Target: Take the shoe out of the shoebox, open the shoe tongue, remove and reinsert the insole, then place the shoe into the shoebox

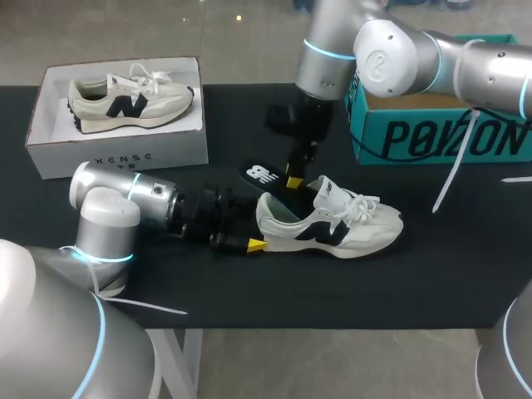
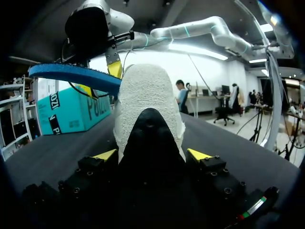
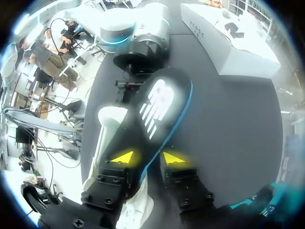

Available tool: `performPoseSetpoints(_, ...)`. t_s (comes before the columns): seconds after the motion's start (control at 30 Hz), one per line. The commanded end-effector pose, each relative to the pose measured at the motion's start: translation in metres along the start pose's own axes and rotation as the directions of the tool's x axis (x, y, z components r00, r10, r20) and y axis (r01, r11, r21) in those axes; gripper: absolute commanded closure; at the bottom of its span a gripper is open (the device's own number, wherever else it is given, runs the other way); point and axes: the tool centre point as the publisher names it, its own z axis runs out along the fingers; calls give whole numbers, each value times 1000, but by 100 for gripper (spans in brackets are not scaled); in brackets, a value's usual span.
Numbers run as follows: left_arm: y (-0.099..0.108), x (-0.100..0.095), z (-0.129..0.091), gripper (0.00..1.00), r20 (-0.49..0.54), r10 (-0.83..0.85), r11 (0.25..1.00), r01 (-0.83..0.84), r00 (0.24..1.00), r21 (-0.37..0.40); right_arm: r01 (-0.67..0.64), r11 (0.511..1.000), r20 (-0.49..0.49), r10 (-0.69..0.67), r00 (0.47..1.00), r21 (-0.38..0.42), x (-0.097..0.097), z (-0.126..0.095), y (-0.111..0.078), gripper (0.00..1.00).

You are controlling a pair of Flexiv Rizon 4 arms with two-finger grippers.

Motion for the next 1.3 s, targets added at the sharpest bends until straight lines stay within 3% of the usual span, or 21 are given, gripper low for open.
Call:
performPoseSetpoints(0.03,6,0,2,100,1,0,1000,0,1000,1,3,1000,-1,-3,1000,2,0,2,4,100)
performPoseSetpoints(0.37,6,0,2,100,1,0,1000,0,1000,1,10,1000,-5,-10,1000,-21,2,3,5,100)
performPoseSetpoints(1.0,6,0,2,100,1,0,1000,0,1000,1,21,995,53,-16,998,-97,5,-19,12,100)
performPoseSetpoints(1.3,6,0,2,100,1,0,1000,0,1000,1,57,987,56,-49,997,-147,1,-19,33,100)
